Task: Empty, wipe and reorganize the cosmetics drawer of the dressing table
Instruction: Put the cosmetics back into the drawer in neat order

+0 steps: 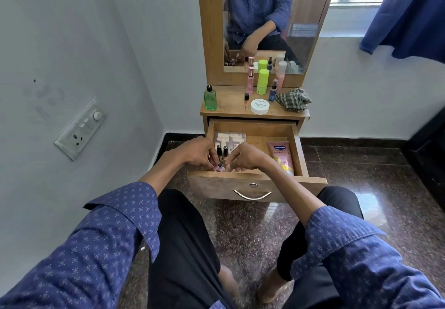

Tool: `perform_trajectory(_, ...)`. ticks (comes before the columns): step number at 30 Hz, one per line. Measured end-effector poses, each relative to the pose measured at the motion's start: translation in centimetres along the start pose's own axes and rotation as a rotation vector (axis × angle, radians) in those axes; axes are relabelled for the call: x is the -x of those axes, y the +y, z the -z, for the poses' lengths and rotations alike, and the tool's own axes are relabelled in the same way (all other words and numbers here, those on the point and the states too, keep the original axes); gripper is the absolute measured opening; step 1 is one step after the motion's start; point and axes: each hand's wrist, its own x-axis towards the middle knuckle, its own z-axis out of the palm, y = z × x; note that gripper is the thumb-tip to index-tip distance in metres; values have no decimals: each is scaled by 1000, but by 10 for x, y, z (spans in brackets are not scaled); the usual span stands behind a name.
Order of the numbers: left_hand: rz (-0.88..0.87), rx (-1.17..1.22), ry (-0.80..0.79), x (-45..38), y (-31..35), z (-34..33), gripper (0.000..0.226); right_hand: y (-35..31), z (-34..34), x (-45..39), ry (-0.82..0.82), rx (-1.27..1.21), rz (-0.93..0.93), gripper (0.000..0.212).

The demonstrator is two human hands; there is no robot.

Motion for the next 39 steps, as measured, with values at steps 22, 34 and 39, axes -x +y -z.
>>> perform_trajectory(22, -78, -1, 603, -52, 33, 20, 24, 12, 105, -4, 620, -68, 98, 11)
perform_trajectory(34, -15, -220, 743, -115, 93, 44, 45, 31, 121, -8, 730, 35, 100, 10)
perform_trajectory(39, -15, -186, 742, -126, 89, 53, 32, 33, 140, -11, 881, 79, 139, 15)
